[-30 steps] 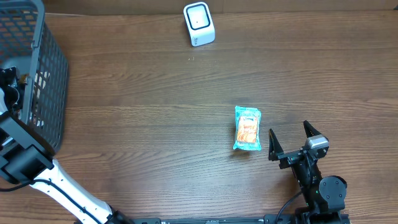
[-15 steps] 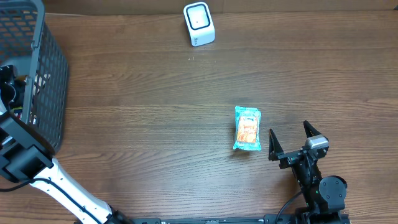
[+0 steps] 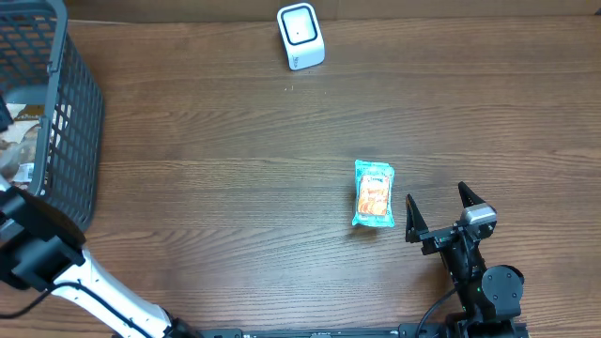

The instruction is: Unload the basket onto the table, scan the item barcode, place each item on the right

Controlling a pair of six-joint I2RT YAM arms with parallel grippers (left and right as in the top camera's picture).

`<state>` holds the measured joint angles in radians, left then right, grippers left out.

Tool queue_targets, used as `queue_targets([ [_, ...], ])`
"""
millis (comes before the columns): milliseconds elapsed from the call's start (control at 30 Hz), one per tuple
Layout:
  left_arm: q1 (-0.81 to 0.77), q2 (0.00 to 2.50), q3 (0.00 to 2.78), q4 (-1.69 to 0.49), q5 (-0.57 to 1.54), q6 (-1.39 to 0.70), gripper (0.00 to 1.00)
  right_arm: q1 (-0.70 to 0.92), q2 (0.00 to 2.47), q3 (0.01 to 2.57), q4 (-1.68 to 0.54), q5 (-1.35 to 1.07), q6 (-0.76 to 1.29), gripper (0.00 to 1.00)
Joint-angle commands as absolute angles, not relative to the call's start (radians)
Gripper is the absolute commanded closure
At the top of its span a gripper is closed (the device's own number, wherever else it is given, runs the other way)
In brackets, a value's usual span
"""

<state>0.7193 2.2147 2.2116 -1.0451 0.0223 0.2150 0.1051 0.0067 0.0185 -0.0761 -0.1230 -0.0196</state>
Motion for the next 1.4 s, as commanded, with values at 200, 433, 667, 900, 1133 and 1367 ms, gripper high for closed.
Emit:
queue_targets([
  [200, 0.685, 2.159, 2.233, -1.075, 0.048, 0.145, 0.96, 0.104, 0.003, 0.008, -0.071, -0.113, -0.023, 0.00],
  [433, 0.657, 1.961, 2.233, -1.084, 0.042, 0.034, 0.96, 0.104, 0.003, 0.008, -0.071, -0.113, -0.023, 0.00],
  [667, 0.638, 1.727, 2.233, -1.186, 0.181, -0.074, 0.96, 0.104, 0.003, 0.008, -0.071, -0.113, -0.023, 0.00],
  [900, 0.627, 1.630, 2.233, -1.349, 0.608, -0.128, 0.96, 0.104, 0.003, 0.008, -0.071, -0.113, -0.023, 0.00],
  [1133, 0.572, 1.636, 2.191, -1.554, 0.656, -0.123, 0.96, 0.104, 0.003, 0.008, -0.071, -0.113, -0.023, 0.00],
  [1367, 0.383, 1.636, 2.061, -1.606, 0.568, -0.102, 0.96, 0.104, 0.003, 0.008, -0.071, -0.113, -0.023, 0.00],
])
